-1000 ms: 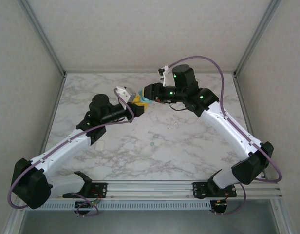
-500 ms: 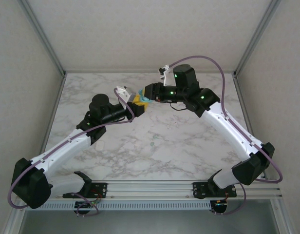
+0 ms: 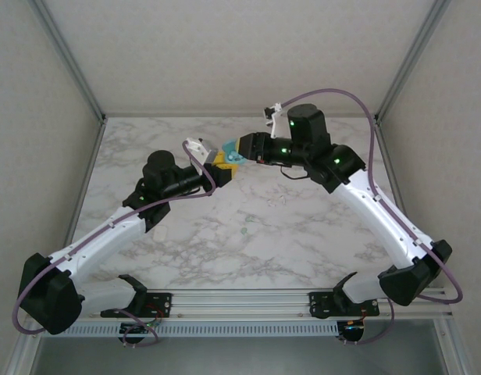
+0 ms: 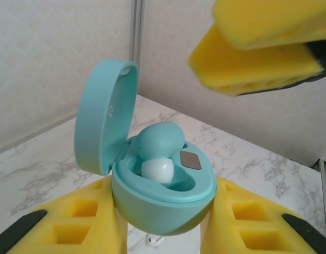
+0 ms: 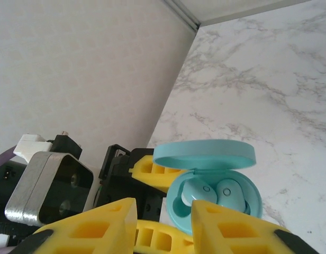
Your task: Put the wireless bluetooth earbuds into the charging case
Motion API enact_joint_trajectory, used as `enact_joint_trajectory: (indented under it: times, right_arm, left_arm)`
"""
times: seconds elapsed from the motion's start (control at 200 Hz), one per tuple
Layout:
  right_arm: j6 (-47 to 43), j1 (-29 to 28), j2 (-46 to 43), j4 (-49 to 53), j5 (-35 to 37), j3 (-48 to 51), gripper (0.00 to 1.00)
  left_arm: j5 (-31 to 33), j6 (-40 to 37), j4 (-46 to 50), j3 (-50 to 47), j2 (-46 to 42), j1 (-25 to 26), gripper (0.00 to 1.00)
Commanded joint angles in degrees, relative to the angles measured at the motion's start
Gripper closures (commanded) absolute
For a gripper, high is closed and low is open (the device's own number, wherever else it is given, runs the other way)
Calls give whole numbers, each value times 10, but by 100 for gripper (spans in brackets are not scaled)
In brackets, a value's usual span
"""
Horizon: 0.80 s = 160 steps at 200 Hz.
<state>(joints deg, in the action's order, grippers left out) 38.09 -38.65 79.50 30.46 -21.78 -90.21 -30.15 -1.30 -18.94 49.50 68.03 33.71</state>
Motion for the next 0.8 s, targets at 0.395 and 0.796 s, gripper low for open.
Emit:
enact_joint_trajectory:
  times: [0.395, 0.796]
  right_arm:
    - [-4, -6, 24, 45, 19, -23, 67]
    - [-11, -12, 61, 47, 6, -50, 71]
  left_arm:
    - [-7, -26, -10, 9, -9, 7, 78]
    - [-9, -24, -7, 11, -7, 6, 78]
